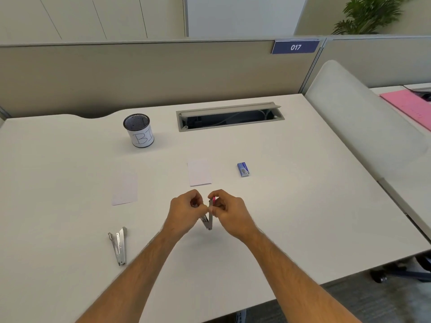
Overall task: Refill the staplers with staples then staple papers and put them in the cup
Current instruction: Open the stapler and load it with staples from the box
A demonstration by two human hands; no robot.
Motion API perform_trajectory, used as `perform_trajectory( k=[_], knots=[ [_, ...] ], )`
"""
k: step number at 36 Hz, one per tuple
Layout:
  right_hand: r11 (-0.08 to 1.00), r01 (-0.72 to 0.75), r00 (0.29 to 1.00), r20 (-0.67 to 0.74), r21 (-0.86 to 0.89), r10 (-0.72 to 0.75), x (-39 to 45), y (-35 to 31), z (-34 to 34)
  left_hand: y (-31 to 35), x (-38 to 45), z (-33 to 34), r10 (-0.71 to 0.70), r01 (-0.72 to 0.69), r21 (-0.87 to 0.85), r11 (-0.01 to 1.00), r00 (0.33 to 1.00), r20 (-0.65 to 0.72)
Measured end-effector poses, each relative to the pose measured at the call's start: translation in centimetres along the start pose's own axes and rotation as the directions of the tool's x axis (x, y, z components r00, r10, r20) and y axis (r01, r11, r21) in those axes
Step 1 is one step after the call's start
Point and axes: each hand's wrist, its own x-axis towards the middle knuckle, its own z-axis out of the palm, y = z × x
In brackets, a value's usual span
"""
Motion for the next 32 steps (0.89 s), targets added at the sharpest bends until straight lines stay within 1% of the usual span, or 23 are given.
perform_trajectory(
  k=[2,4,6,8,10,12,14,16,19,22,25,29,32],
  knots=[
    [1.000,0.002,1.000,-0.018,0.012,-0.002,0.0,-0.2,-0.1,-0.5,0.1,-0.2,-0.025,0.025,-0.064,0.998,1.000,-0.003],
    [0.999,-0.001,0.998,-0.061,0.048,0.004,-0.1,-0.2,-0.3,-0.9,0.2,-0.3,-0.069,0.070,-0.198,0.978,0.998,0.013],
    [0.997,0.003,0.994,-0.108,0.071,0.005,-0.1,-0.2,-0.4,-1.1,0.1,-0.2,-0.127,0.130,-0.363,0.923,0.991,0.031],
    [0.997,0.021,0.990,-0.144,0.076,-0.010,-0.2,-0.3,-0.5,-1.2,0.0,0.0,-0.170,0.161,-0.485,0.859,0.985,0.025],
    [0.995,0.057,0.985,-0.165,0.079,-0.043,-0.4,-0.5,-0.4,-1.0,-0.1,0.2,-0.214,0.189,-0.575,0.796,0.977,0.025],
    [0.991,0.104,0.978,-0.188,0.084,-0.087,-0.7,-0.7,-0.2,-0.7,-0.1,0.5,-0.252,0.229,-0.641,0.732,0.966,0.057],
    [0.985,0.146,0.967,-0.221,0.094,-0.123,-1.0,-1.0,0.1,-0.5,-0.2,0.9,-0.274,0.265,-0.662,0.701,0.957,0.093],
    [0.979,0.188,0.955,-0.246,0.073,-0.165,-1.4,-1.3,0.3,-0.4,-0.3,1.4,-0.273,0.289,-0.645,0.707,0.954,0.128],
    [0.956,0.284,0.931,-0.215,-0.076,-0.294,-2.1,-1.7,0.7,-0.3,-0.5,2.0,-0.260,0.310,-0.656,0.688,0.949,0.176],
    [0.874,0.407,0.873,-0.167,-0.267,-0.457,-2.9,-2.0,1.2,-0.1,-0.5,2.0,-0.241,0.272,-0.682,0.679,0.960,0.143],
    [0.769,0.515,0.798,-0.118,-0.378,-0.592,-3.6,-2.2,1.8,0.1,-0.3,1.4,-0.223,0.242,-0.680,0.693,0.968,0.117],
    [0.659,0.587,0.727,-0.051,-0.470,-0.684,-4.2,-1.7,2.5,0.4,0.0,0.8,-0.239,0.265,-0.614,0.744,0.963,0.126],
    [0.617,0.621,0.696,-0.023,-0.484,-0.718,-4.5,-1.3,3.3,0.6,0.1,0.6,-0.222,0.239,-0.603,0.761,0.970,0.104]
  ],
)
